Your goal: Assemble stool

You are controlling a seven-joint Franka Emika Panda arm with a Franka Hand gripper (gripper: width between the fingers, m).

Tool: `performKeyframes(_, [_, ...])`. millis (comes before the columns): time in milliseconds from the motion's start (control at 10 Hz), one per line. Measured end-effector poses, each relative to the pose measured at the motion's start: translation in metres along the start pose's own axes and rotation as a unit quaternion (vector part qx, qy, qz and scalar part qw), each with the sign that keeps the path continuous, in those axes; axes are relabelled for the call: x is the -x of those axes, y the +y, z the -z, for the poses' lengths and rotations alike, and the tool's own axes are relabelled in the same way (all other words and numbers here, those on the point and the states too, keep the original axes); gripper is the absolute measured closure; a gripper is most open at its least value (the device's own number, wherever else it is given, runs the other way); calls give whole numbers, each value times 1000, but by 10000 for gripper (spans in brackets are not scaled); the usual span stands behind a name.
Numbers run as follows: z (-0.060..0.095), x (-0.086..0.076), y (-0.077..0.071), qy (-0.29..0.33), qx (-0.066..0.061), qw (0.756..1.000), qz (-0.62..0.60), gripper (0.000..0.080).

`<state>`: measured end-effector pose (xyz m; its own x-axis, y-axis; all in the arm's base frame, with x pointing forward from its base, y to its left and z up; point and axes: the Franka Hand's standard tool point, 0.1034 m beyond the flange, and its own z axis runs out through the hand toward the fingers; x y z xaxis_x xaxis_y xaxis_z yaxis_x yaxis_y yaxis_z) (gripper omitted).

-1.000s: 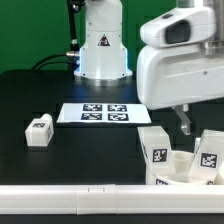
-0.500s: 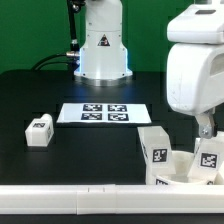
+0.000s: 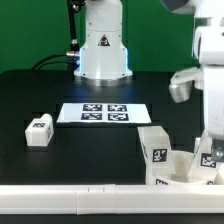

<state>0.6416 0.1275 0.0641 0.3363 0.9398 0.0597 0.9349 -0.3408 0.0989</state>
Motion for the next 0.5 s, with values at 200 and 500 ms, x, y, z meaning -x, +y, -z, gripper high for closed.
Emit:
performKeyframes(200, [1, 1, 1, -1, -1, 1000, -15, 283])
performKeyframes(500, [1, 1, 0, 0, -2, 994, -106, 466])
